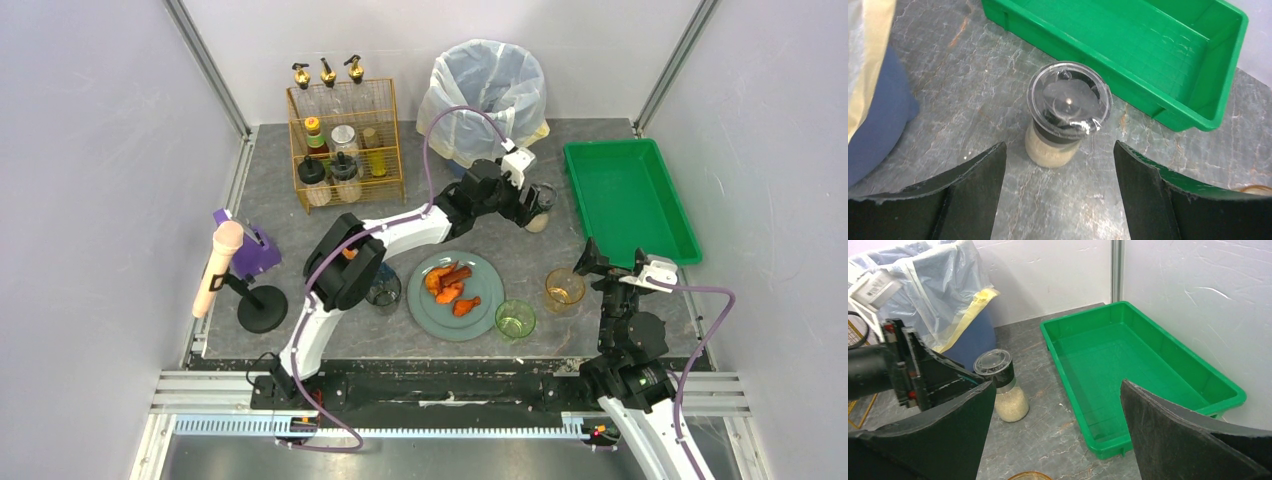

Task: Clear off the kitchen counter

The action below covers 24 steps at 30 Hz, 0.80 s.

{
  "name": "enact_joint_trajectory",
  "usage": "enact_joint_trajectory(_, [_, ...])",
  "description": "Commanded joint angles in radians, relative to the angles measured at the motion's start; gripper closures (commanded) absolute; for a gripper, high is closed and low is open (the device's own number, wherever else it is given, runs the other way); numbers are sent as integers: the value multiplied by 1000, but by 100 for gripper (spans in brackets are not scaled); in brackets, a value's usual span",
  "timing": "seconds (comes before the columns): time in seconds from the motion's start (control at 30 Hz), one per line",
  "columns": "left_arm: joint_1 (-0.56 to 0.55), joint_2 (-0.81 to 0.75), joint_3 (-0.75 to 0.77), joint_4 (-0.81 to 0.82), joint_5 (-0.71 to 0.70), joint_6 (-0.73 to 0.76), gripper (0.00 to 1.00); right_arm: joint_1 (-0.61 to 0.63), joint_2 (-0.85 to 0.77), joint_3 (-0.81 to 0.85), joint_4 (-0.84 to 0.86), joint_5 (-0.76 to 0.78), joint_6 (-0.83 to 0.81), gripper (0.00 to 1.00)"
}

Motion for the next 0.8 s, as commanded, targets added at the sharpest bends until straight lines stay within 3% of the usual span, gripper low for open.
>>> enact_joint_trajectory(0.0, [-13, 68, 99, 74, 13, 68, 16, 9, -168, 33, 3, 9, 5, 2])
enact_joint_trajectory(0.43, [-22, 206, 222, 154, -19, 63, 21, 11, -167, 28, 8, 14, -4, 2])
enact_joint_trajectory(0.6, [-24, 215, 221, 192, -19, 46, 35, 11, -168, 26, 10, 14, -5, 2])
enact_joint_trajectory(0.77, [-25, 146, 119, 264, -30, 58, 58, 13, -168, 25, 11, 15, -7, 2])
